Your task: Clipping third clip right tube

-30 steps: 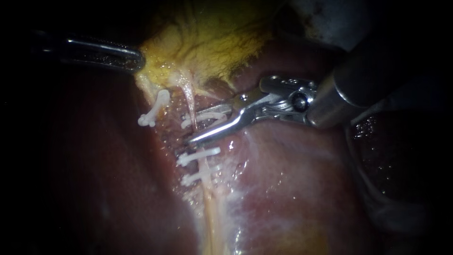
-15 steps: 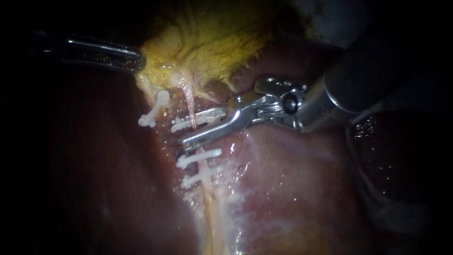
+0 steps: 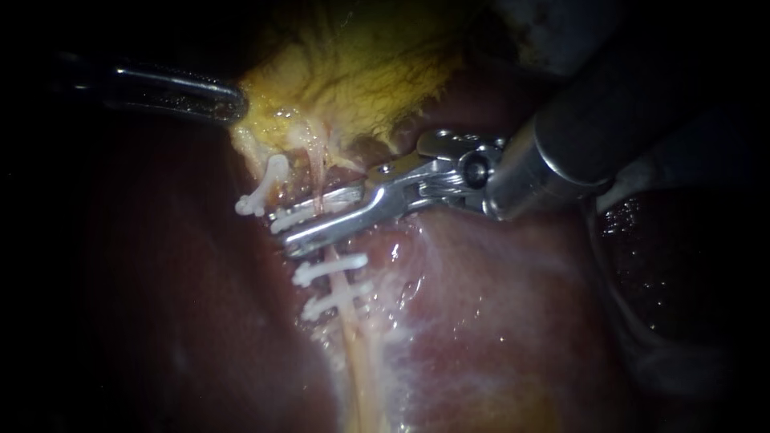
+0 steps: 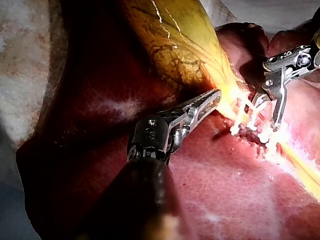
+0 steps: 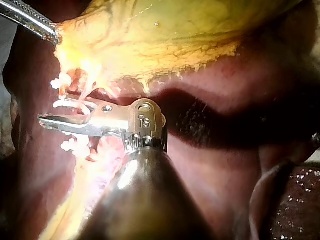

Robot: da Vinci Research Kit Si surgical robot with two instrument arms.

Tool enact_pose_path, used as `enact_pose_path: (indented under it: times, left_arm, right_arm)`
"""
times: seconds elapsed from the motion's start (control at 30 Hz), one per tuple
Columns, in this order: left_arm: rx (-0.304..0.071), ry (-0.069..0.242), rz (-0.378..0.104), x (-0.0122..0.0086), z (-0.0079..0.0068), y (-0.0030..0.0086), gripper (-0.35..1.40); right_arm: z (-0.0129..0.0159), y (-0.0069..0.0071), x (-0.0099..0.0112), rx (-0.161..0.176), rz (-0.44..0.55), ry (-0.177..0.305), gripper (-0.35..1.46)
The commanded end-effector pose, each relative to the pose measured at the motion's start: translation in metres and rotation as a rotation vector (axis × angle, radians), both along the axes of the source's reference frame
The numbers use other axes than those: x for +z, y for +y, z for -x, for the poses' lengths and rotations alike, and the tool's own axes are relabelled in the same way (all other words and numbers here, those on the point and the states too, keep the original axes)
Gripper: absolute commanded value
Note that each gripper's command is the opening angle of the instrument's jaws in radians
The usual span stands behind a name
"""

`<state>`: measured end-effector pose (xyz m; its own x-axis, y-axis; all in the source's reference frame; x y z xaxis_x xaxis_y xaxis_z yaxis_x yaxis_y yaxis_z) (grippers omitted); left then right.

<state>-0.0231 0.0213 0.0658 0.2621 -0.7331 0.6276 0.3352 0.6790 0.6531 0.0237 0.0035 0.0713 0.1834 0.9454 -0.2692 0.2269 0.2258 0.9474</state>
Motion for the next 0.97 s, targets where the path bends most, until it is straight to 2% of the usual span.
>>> enact_pose_path:
  times: [0.03, 0.27, 0.4, 0.97]
  left_arm:
    - [0.000, 0.000, 0.000, 0.0000, 0.0000, 0.0000, -0.35]
    - [0.000, 0.000, 0.000, 0.0000, 0.0000, 0.0000, -0.35]
    - [0.000, 0.000, 0.000, 0.0000, 0.0000, 0.0000, -0.35]
    - [0.000, 0.000, 0.000, 0.0000, 0.0000, 0.0000, -0.35]
  right_arm:
    - [0.0000, 0.0001, -0.0001, 0.000, -0.001, 0.000, 0.18]
    - [0.0001, 0.0006, -0.0001, 0.000, -0.025, -0.013, -0.05]
    - [0.0002, 0.0006, 0.0000, -0.006, -0.051, -0.025, -0.35]
    - [0.0004, 0.0004, 0.0007, -0.012, -0.063, -0.032, -0.35]
